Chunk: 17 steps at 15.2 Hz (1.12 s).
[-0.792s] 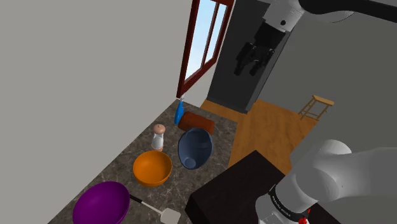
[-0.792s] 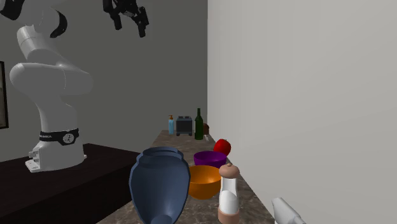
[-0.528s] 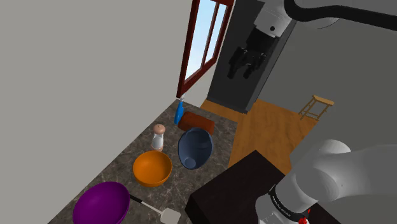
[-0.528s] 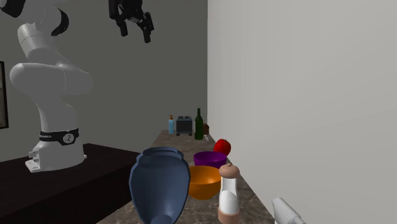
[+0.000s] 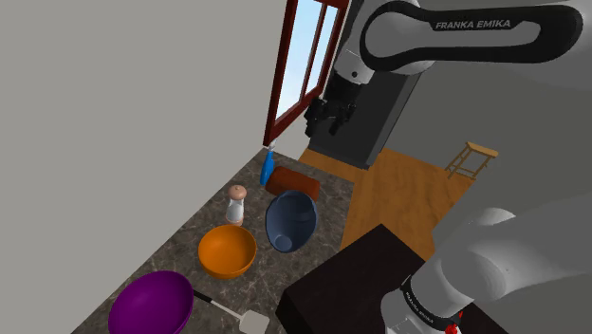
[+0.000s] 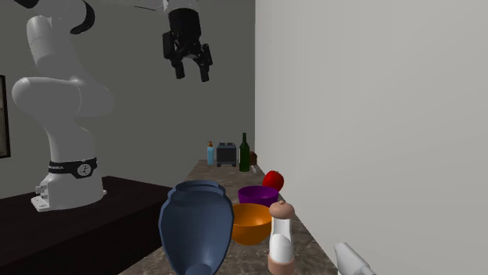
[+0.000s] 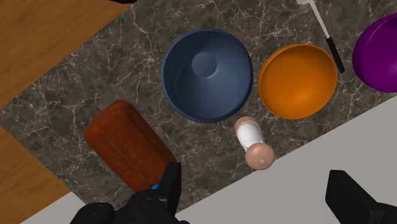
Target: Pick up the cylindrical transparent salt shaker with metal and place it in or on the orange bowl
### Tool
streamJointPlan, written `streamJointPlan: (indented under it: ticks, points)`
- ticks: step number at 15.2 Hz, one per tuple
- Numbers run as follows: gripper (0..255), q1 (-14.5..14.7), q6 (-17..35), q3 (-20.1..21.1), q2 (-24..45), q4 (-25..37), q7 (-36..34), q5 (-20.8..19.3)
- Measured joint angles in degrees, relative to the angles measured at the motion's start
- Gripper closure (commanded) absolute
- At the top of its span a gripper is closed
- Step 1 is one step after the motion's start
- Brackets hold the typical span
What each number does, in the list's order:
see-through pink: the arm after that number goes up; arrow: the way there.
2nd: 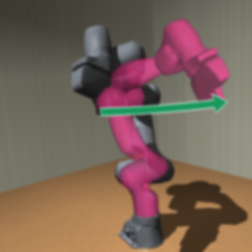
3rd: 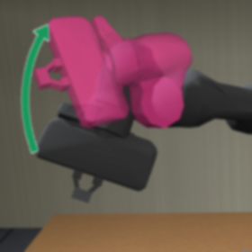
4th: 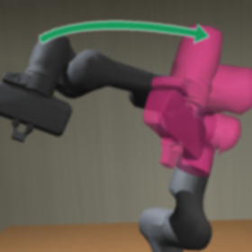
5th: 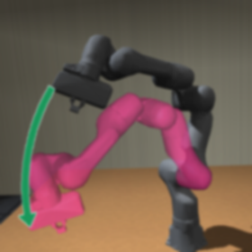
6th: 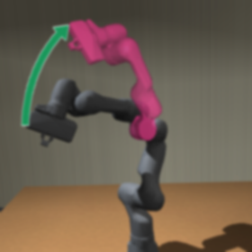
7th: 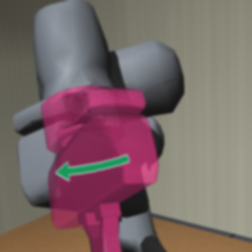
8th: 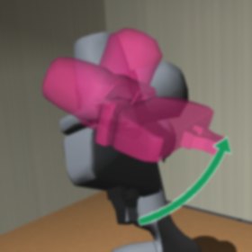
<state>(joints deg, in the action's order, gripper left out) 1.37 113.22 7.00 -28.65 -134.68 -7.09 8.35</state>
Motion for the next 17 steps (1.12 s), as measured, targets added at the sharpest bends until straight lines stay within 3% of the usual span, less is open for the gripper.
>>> streamJointPlan:
  ticks: [10,17]
  points:
    - [0,0.5,14.4,2.5,19.3,2.8,-1.5,0.6]
    - [0,1.2,21.4,3.4,34.6,9.6,-3.0,-0.6]
